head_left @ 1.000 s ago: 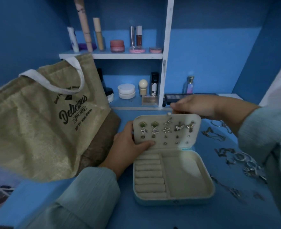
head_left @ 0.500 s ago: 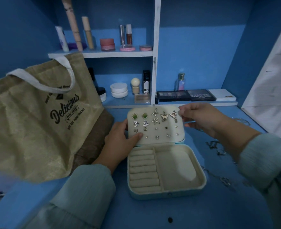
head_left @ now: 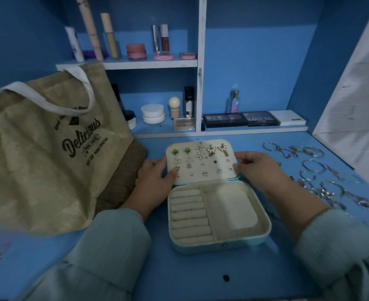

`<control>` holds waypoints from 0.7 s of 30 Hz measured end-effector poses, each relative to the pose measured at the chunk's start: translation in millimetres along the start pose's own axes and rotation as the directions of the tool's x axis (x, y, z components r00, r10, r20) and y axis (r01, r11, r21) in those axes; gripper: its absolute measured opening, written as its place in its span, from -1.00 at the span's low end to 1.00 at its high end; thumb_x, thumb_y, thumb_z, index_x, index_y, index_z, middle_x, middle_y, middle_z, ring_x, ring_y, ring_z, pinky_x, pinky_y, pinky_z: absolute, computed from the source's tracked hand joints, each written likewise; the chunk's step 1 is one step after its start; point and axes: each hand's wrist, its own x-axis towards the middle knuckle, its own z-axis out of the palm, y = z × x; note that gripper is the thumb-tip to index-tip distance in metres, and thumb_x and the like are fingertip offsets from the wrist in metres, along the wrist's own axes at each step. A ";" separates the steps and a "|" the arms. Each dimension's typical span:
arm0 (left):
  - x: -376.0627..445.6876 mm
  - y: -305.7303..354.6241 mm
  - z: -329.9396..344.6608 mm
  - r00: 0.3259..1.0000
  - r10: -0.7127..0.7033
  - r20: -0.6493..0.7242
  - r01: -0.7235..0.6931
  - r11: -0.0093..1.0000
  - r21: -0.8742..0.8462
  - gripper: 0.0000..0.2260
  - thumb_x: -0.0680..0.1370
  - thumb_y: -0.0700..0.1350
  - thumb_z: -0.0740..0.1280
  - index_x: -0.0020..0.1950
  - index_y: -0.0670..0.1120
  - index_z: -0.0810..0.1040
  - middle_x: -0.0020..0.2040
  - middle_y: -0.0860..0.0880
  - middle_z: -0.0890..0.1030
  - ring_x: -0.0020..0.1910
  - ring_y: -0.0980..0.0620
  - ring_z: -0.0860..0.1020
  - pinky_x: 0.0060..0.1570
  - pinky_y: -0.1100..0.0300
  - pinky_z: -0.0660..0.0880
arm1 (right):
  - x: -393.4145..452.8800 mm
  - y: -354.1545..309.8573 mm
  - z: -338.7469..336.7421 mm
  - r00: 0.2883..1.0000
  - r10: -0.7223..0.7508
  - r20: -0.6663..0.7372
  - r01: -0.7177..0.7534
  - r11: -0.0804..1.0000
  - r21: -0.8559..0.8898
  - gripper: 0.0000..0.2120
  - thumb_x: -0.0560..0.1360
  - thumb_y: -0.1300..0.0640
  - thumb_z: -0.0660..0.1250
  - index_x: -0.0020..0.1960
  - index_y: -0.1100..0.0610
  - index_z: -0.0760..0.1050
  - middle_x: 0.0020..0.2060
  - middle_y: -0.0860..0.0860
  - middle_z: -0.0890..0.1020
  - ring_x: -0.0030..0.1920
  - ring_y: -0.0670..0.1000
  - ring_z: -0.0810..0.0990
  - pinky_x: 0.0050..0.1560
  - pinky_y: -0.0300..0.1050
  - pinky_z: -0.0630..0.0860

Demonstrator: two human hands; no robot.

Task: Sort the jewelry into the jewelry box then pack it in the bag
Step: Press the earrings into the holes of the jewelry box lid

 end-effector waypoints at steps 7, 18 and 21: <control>-0.7 4.2 -1.1 0.999 -0.042 0.031 0.042 0.999 -0.014 -0.64 0.59 0.00 0.20 0.40 0.04 0.36 0.08 -0.02 0.27 0.15 0.04 0.31 0.14 0.32 0.18 | -8.8 8.4 5.3 0.997 -0.001 -0.081 0.000 1.000 -0.018 -0.69 0.53 0.22 0.29 0.26 0.15 0.49 -0.05 0.01 0.59 -0.03 0.00 0.57 0.01 -0.17 0.47; -3.3 7.0 -1.7 0.998 -0.033 0.060 0.032 0.999 0.014 -0.66 0.60 -0.02 0.19 0.36 -0.10 0.40 0.15 -0.07 0.33 0.17 0.09 0.34 0.09 0.35 0.19 | -11.6 19.3 5.2 0.990 0.031 -0.137 -0.016 0.995 0.103 -0.73 0.49 0.19 0.34 0.19 0.12 0.55 -0.10 -0.03 0.61 -0.18 -0.13 0.56 -0.23 -0.41 0.44; -4.0 6.9 -3.3 0.996 -0.049 0.071 0.047 0.998 0.028 -0.68 0.60 -0.04 0.19 0.33 -0.09 0.43 0.20 -0.12 0.36 0.26 -0.02 0.36 0.12 0.32 0.21 | -14.5 19.2 4.3 0.989 0.017 -0.145 -0.001 0.994 0.107 -0.75 0.49 0.20 0.35 0.16 0.13 0.57 -0.19 -0.07 0.59 -0.27 -0.20 0.52 -0.41 -0.53 0.41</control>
